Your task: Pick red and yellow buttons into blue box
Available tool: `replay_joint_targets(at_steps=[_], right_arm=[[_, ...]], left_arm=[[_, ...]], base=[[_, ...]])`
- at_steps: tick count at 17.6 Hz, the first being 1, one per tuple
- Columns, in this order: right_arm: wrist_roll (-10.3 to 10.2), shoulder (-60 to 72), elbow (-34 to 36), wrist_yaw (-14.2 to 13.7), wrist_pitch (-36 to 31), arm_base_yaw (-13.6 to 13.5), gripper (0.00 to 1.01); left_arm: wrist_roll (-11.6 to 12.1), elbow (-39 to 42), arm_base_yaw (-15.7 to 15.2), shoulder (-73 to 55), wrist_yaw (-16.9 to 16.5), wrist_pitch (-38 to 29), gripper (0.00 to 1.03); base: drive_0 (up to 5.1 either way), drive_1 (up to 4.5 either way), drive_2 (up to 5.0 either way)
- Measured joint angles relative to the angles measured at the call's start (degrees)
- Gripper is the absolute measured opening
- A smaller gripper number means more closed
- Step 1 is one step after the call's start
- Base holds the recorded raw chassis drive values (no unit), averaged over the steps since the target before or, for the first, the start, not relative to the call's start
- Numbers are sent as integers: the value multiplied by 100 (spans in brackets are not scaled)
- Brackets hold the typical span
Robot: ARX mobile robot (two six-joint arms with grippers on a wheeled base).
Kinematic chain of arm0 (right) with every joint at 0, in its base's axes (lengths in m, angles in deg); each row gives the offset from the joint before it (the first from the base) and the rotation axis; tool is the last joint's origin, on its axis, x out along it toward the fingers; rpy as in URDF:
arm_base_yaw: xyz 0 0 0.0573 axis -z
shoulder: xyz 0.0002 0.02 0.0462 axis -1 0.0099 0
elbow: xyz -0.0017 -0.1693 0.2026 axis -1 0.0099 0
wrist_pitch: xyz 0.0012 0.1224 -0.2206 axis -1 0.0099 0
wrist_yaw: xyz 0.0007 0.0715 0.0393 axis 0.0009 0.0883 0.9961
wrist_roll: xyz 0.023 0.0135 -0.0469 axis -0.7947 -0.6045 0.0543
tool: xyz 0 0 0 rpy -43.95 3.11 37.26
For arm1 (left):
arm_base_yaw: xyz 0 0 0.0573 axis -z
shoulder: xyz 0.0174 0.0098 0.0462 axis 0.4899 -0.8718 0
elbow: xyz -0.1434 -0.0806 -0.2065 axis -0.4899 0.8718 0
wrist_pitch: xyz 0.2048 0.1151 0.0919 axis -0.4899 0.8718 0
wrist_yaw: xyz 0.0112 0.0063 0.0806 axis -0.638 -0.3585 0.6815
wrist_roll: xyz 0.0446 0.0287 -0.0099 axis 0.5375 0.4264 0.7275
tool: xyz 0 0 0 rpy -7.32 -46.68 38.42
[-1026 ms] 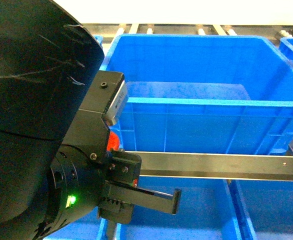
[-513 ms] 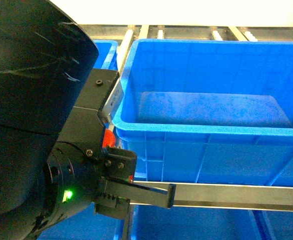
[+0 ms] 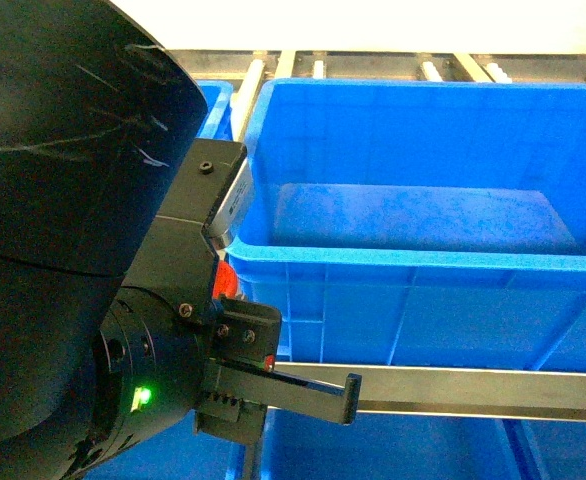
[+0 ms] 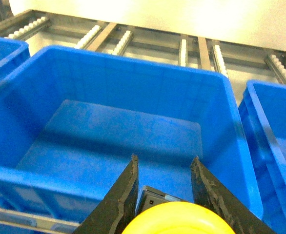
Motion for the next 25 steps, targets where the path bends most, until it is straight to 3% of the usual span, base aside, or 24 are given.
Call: replay_joint_targets(at_steps=[4, 9, 13, 15, 17, 20, 22, 23, 25], right_arm=[[240, 2566, -1703, 479, -245, -55, 29], [367, 4295, -3139, 603, 125, -83, 29], [400, 5351, -4411, 894, 1113, -79, 29], [549, 6015, -5084, 1069, 1862, 11, 29], [673, 6153, -5139, 1174, 2144, 39, 29], [743, 6126, -5021, 1126, 1860, 31, 58], [577, 5958, -4634, 1108, 1401, 26, 78], [466, 5519, -4081, 1084, 761, 79, 98], [337, 4767, -3427, 977, 22, 223, 97]], left_arm=[[-2, 0, -2, 0, 4, -2, 24], [0, 0, -2, 0, 4, -2, 24], [0, 0, -2, 0, 4, -2, 24], [-2, 0, -2, 0, 4, 0, 24], [-2, 0, -2, 0, 4, -2, 24], [-2, 0, -2, 0, 4, -2, 24], [0, 0, -2, 0, 4, -2, 24], [0, 0, -2, 0, 4, -2, 24], [0, 0, 0, 0, 2, -2, 24]], base=[[-154, 251, -82], [0, 0, 0], [0, 0, 0], [0, 0, 0], [0, 0, 0], [0, 0, 0], [0, 0, 0], [0, 0, 0], [0, 0, 0]])
